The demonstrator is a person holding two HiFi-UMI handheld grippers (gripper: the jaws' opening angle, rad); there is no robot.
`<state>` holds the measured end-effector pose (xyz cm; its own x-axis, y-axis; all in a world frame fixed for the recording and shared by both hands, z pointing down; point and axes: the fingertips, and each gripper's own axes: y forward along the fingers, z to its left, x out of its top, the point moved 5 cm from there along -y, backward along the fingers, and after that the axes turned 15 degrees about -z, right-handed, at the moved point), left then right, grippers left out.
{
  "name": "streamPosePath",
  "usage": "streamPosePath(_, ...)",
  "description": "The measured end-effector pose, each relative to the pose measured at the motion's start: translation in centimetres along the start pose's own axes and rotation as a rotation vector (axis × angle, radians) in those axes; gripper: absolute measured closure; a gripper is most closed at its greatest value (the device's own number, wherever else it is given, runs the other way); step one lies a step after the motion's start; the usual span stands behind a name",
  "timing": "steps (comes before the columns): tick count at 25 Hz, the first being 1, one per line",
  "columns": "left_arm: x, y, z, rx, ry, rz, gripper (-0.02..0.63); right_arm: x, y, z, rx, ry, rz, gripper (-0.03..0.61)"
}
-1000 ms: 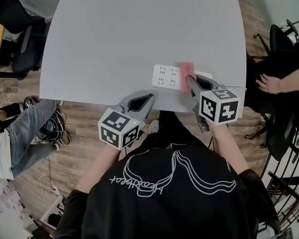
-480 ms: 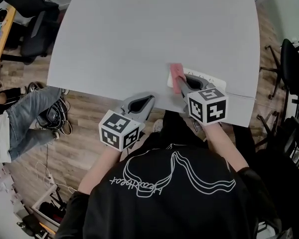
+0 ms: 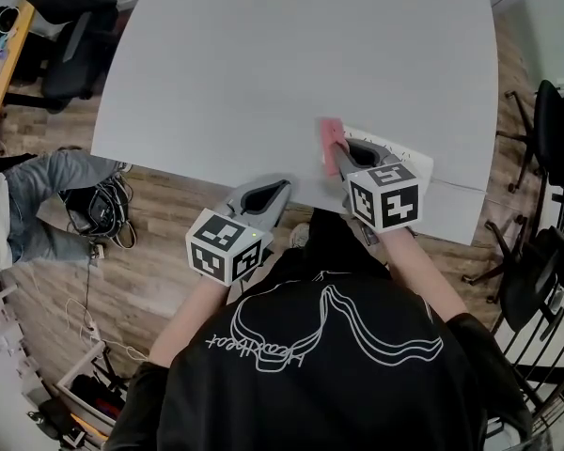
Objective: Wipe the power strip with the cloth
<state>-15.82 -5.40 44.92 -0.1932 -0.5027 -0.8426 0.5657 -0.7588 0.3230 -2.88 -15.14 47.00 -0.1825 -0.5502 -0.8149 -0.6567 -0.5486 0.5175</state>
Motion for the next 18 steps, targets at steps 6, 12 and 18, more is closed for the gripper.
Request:
streamPosePath(6, 0.1, 0.3, 0.0, -0.009, 0.003, 0.0, 0.6, -0.1, 0.1, -0.2, -0.011, -0.005, 0.012, 0.541)
streamPosePath(12, 0.2, 0.7, -0.4, -0.025, 0.008, 0.005, 0.6, -0.2, -0.6, -0.9, -0.034, -0.006, 0.015, 0.541)
streamPosePath(18, 0.2, 1.0, -0.6, -0.045, 0.016, 0.014, 0.6, -0.5, -1.4, -1.8, -0.066, 0.004, 0.011, 0.54)
